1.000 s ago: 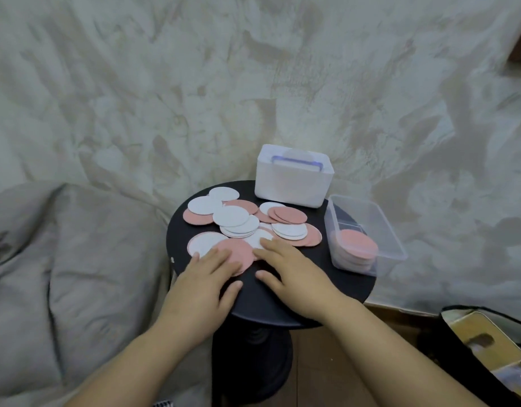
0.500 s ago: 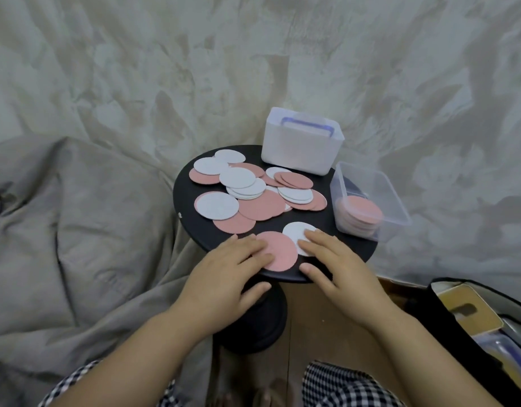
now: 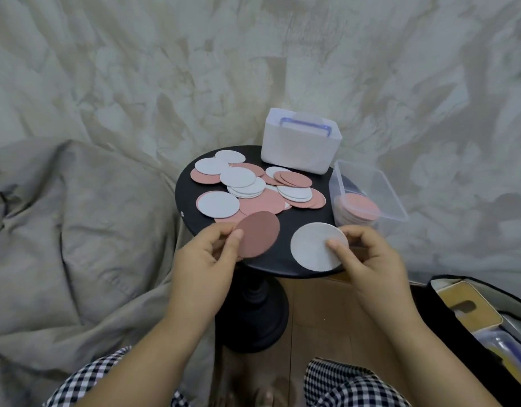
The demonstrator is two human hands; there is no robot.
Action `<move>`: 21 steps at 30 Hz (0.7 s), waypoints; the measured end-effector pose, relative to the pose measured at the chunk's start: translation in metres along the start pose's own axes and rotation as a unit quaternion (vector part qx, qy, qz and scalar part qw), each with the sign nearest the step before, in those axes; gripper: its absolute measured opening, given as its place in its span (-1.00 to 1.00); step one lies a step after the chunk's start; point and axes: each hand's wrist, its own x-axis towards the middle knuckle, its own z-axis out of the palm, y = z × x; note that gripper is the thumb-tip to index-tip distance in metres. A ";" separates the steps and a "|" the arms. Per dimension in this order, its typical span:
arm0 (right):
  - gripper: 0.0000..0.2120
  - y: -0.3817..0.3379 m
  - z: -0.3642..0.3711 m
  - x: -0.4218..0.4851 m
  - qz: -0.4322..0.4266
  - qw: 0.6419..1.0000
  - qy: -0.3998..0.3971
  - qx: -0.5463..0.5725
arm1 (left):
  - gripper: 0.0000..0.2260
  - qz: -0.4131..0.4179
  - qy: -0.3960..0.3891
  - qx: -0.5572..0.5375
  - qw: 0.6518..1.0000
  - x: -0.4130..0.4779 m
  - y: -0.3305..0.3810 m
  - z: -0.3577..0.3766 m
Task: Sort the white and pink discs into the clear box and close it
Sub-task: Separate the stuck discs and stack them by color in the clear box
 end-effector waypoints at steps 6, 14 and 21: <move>-0.87 -0.017 0.042 0.005 0.044 0.997 -0.015 0.066 | -0.91 -0.126 -0.029 -0.164 0.978 -0.011 0.013 0.008; -0.71 -0.024 0.078 0.018 -0.065 0.976 -0.121 -0.171 | -0.89 -0.104 0.084 -0.140 0.981 0.004 -0.001 -0.029; -0.43 -0.009 0.081 0.018 -0.157 0.877 -0.274 -0.362 | -0.89 -0.101 0.150 -0.149 0.972 0.009 -0.011 -0.049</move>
